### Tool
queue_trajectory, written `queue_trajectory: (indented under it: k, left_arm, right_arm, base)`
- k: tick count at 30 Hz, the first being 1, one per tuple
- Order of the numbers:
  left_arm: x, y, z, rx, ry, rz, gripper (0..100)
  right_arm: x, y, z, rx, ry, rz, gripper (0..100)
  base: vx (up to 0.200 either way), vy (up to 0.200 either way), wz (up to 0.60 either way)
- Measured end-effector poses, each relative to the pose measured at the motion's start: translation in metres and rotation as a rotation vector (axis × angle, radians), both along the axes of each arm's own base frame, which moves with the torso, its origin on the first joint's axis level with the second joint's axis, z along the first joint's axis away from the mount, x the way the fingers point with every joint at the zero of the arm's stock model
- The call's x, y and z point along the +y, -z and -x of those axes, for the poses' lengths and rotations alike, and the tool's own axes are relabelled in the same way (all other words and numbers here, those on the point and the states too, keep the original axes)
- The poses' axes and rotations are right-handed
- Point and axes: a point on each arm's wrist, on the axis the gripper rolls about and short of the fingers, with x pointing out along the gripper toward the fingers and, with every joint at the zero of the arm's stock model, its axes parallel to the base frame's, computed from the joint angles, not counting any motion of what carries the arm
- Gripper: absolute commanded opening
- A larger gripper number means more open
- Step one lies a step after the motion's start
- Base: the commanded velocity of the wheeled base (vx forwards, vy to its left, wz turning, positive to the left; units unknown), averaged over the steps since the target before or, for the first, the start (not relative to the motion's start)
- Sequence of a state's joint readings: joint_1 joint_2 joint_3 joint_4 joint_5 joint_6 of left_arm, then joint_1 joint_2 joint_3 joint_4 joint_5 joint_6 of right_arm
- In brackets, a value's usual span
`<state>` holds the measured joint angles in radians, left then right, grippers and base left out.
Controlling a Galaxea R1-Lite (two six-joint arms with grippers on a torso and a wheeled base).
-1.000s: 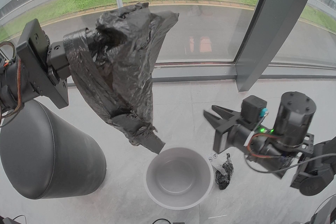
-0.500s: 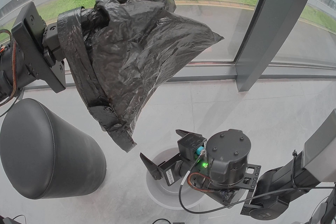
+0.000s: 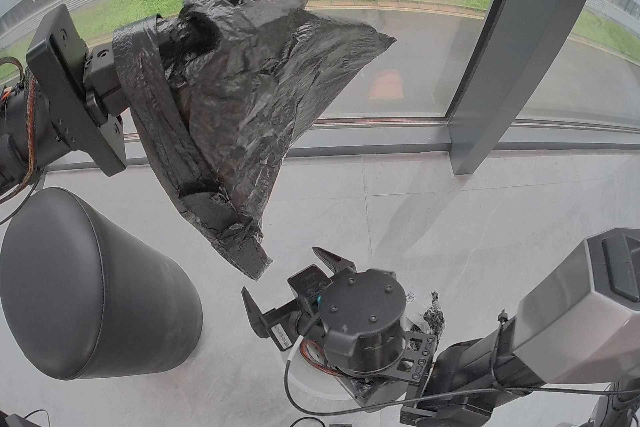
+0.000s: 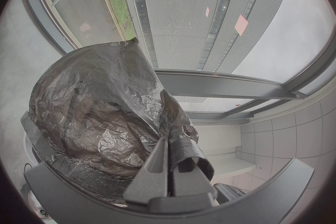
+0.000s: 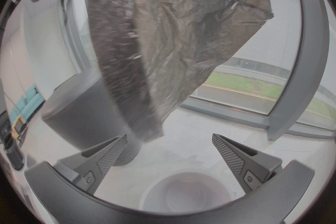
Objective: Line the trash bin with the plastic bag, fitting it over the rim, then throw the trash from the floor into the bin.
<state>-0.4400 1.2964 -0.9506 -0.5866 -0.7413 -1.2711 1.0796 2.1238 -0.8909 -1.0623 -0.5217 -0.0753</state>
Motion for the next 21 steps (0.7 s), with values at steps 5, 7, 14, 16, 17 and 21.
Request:
queue_trajectory:
  k: [5,7,14,16,17,21]
  left_arm:
    - [0.000,0.001,0.000,0.003,-0.001,-0.001,0]
    - [0.000,0.001,0.000,0.003,-0.001,-0.001,0]
    - [0.001,0.001,0.001,0.006,-0.002,-0.001,0]
    - [0.001,0.001,0.002,0.005,-0.006,0.000,0]
    - [0.001,0.001,0.002,0.005,-0.010,0.001,0]
    - [0.002,0.001,0.002,0.004,-0.021,0.004,0]
  right_arm:
    - [0.014,0.003,-0.012,-0.054,0.099,0.008,100]
    - [0.020,0.004,-0.015,-0.077,0.109,-0.008,100]
    - [0.029,0.012,-0.022,-0.106,0.115,-0.029,100]
    - [0.029,0.011,-0.026,-0.116,0.125,-0.050,100]
    - [0.028,0.010,-0.028,-0.121,0.130,-0.060,100]
    - [0.026,0.008,-0.034,-0.136,0.147,-0.081,100]
  base:
    - [0.000,0.000,0.00]
    - [0.000,0.000,0.00]
    - [0.000,0.000,0.00]
    - [0.000,0.000,0.00]
    - [0.000,0.000,0.00]
    - [0.000,0.000,0.00]
